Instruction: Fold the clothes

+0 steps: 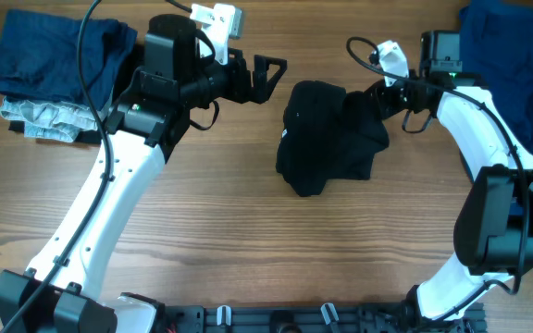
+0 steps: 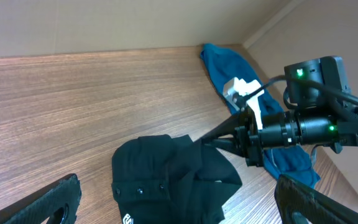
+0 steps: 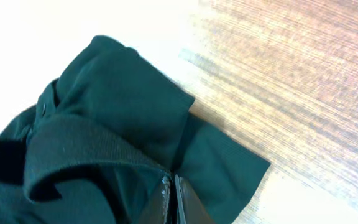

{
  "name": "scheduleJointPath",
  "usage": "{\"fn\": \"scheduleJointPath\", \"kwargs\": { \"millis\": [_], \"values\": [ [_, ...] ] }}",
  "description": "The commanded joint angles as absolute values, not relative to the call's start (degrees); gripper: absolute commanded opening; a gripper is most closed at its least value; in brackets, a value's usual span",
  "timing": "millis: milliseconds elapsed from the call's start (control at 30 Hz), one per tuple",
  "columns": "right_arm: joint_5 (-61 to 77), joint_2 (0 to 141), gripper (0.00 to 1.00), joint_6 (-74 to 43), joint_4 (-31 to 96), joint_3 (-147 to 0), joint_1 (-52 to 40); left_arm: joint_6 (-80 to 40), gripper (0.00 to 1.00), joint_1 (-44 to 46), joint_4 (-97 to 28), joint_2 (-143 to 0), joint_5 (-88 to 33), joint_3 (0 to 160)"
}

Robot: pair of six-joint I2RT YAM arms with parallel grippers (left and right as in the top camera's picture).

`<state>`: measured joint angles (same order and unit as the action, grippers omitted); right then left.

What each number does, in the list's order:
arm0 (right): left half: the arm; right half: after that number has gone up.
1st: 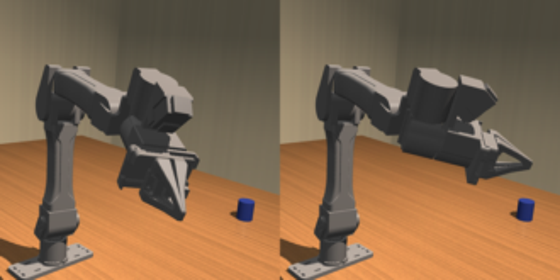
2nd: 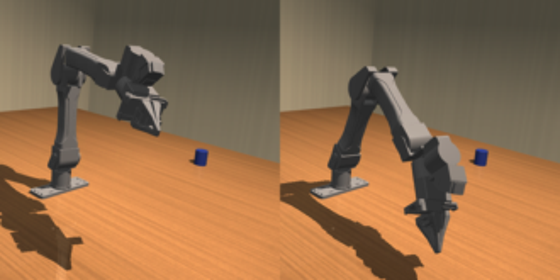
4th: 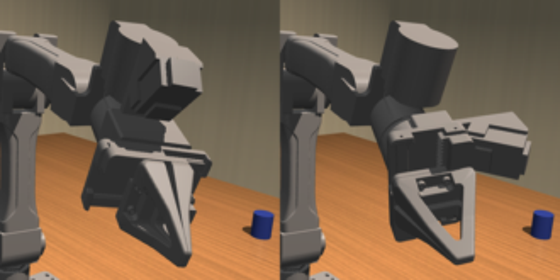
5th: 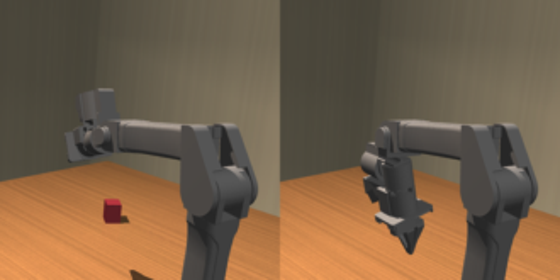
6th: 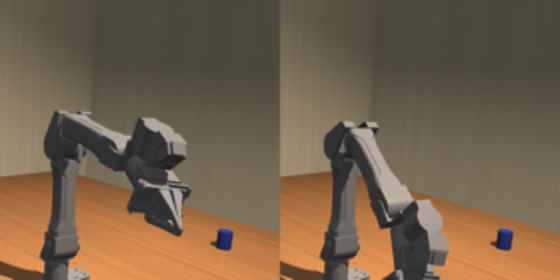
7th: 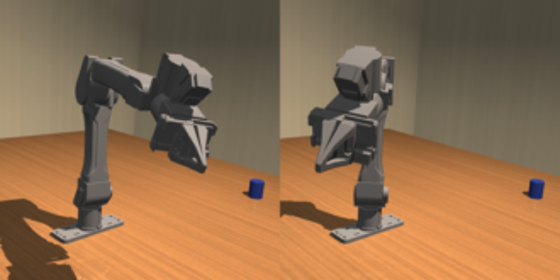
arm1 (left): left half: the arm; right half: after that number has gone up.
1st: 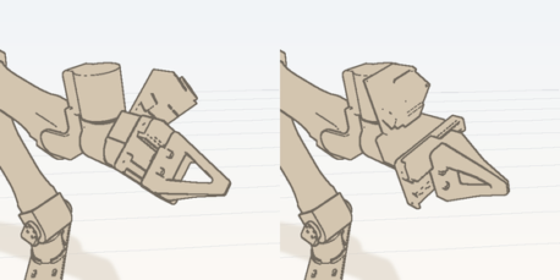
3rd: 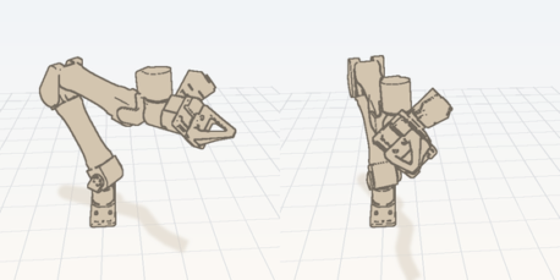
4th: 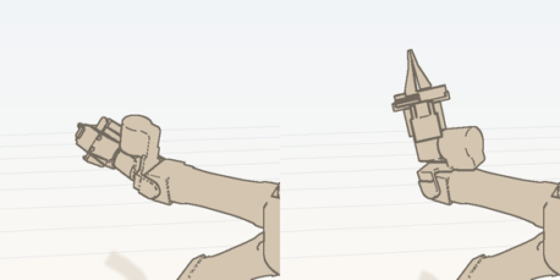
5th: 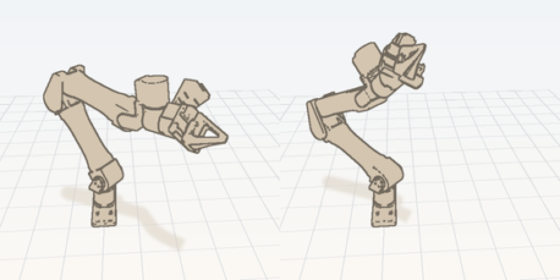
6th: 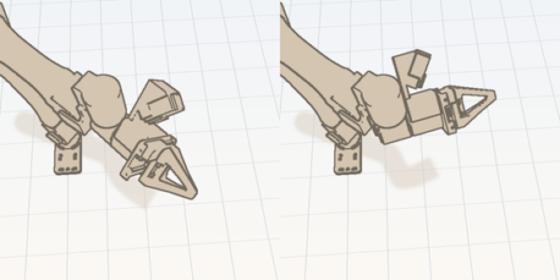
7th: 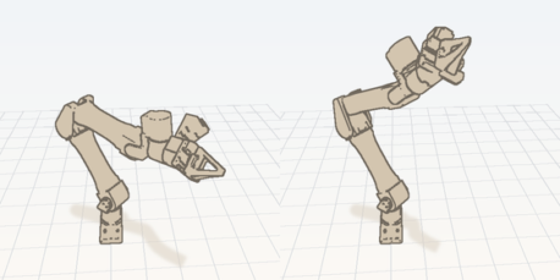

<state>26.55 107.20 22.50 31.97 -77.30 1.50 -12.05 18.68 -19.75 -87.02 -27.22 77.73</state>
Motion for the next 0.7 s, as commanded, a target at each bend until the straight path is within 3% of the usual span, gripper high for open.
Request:
{"fn": "scheduleJointPath", "kwargs": {
  "millis": [0, 267, 333, 367, 400, 567, 667],
  "values": [
    [27.88, 108.42, 0.04, 18.33, 30.48, -77.19, 2.31, -10.7, 1.0, 18.48, -20.14, -87.79, -26.41, 77.6],
    [40.99, 108.44, 0.04, 23.62, 33.63, -77.19, 7.09, -10.7, 1.0, 18.52, -20.64, -89.06, -26.0, 77.6],
    [40.73, 108.44, 0.5, 27.9, 38.22, -77.19, 6.85, -10.7, 1.0, 18.52, -20.62, -89.06, -25.8, 77.6],
    [40.84, 108.44, 0.66, 30.35, 39.86, -77.19, 6.74, -10.7, 1.0, 18.5, -20.62, -89.06, -25.82, 77.6],
    [40.86, 108.44, 0.68, 31.05, 40.14, -77.19, 6.7, -10.7, 1.0, 18.5, -20.62, -89.06, -25.8, 77.6],
    [40.99, 109.49, 0.64, 33.08, 39.27, -77.17, 5.78, -10.68, 1.0, 18.52, -20.64, -89.06, -25.8, 77.6],
    [40.99, 113.16, 0.54, 32.97, 37.45, -77.17, 4.29, -10.7, 1.0, 18.52, -20.64, -89.06, -25.8, 77.6]
  ]
}}
